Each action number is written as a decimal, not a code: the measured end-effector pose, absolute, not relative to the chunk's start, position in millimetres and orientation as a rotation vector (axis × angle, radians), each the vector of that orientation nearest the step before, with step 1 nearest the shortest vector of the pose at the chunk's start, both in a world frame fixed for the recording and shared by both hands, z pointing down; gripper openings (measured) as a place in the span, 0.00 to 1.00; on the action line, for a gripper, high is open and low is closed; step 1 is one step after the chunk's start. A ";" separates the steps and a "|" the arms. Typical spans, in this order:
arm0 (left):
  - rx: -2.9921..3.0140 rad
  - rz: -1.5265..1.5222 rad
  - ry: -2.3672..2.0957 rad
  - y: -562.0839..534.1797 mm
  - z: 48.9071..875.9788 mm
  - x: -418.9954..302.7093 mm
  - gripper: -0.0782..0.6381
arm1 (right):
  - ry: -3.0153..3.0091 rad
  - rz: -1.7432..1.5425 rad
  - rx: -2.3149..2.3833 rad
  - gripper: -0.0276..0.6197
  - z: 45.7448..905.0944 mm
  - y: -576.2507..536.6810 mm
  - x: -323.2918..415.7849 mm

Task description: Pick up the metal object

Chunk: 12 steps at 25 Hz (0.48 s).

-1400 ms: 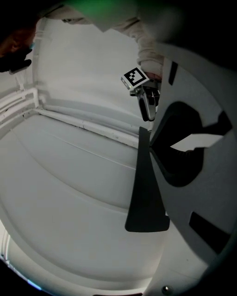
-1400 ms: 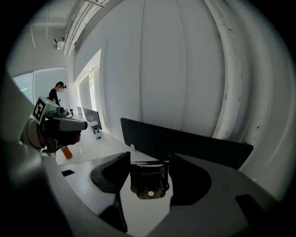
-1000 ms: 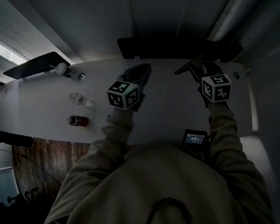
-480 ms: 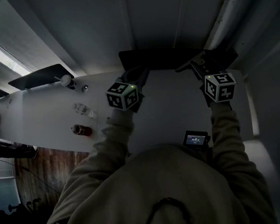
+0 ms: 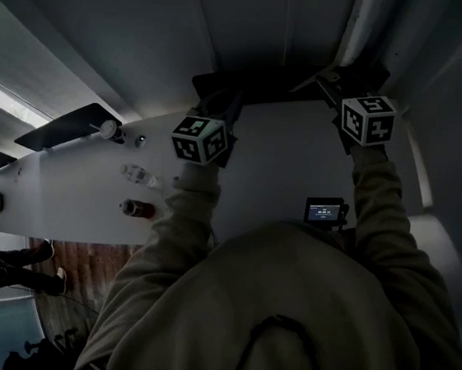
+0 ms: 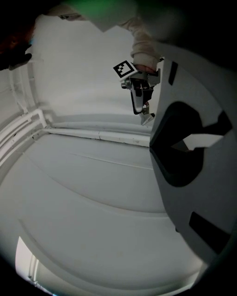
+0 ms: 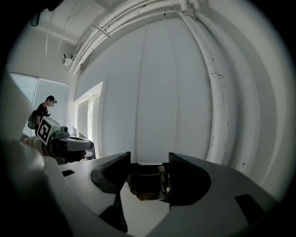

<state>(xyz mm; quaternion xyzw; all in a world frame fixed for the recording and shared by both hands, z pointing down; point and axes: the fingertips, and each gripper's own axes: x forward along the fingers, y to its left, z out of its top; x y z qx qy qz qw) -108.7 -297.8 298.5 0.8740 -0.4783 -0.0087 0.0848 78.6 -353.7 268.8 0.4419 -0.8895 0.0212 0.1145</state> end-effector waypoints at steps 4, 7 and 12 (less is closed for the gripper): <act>2.615 -0.054 -1.417 -301.0 293.0 -111.0 0.11 | -2.621 0.044 1.317 0.44 266.1 -358.1 79.3; 2.627 -0.057 -1.415 -304.7 289.8 -112.8 0.11 | -2.624 0.046 1.328 0.44 266.7 -361.8 77.8; 2.627 -0.056 -1.411 -307.1 286.8 -111.8 0.11 | -2.627 0.056 1.331 0.44 261.9 -363.6 78.3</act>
